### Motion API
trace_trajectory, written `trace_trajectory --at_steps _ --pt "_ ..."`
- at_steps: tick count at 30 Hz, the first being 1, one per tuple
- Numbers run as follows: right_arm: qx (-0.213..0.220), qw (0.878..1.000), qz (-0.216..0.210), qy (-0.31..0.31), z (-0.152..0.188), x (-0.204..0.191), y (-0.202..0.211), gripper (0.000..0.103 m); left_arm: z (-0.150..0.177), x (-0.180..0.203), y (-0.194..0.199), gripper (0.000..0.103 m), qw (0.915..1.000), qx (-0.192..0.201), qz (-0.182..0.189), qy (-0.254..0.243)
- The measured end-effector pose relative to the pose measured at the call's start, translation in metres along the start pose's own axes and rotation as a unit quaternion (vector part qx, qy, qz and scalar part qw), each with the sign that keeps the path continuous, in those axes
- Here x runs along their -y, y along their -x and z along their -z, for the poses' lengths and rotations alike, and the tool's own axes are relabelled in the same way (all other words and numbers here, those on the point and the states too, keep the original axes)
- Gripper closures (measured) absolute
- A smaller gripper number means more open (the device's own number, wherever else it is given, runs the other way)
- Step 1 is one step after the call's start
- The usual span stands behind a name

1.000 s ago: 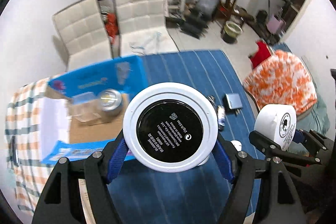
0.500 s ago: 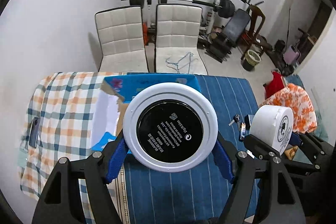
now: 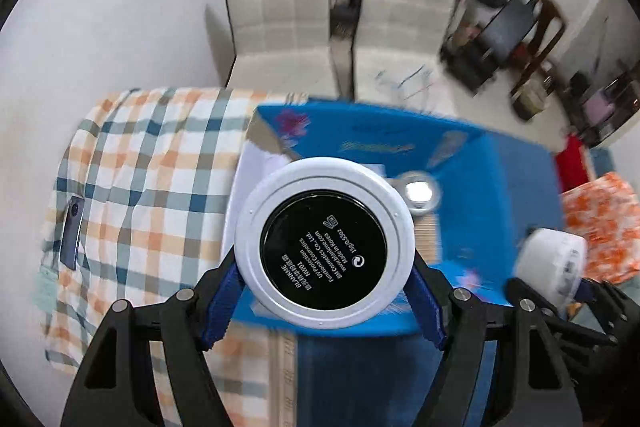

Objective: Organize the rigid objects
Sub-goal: 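Carry both jars over the blue box with both tools, then lower both jars into the blue box and open both tools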

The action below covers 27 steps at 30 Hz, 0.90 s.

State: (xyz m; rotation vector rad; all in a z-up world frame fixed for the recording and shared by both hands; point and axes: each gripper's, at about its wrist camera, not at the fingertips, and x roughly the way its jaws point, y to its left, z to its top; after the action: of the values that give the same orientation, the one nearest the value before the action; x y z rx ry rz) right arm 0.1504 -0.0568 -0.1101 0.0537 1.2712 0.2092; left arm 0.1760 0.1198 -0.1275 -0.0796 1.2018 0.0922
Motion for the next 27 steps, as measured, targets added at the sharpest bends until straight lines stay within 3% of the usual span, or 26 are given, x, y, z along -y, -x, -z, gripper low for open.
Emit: trace_trajectory --at_steps 6,11,17,27 --pt "-0.058 0.998 0.029 -0.007 -0.019 -0.013 -0.090 0.034 -0.031 -0.012 -0.103 0.031 0.9960 -0.079 -0.034 -0.023" --pt "-0.105 0.993 0.054 -0.009 -0.026 -0.016 -0.146 0.034 -0.039 -0.005 -0.159 0.031 0.9889 -0.130 -0.052 -0.050" --pt "-0.152 0.986 0.052 -0.034 -0.032 -0.010 -0.191 0.034 -0.042 -0.005 -0.183 0.030 0.9872 -0.147 -0.040 -0.047" --pt "-0.198 0.978 0.035 -0.053 -0.035 0.004 -0.221 0.033 -0.051 -0.008 -0.190 0.030 0.9846 -0.172 0.016 -0.027"
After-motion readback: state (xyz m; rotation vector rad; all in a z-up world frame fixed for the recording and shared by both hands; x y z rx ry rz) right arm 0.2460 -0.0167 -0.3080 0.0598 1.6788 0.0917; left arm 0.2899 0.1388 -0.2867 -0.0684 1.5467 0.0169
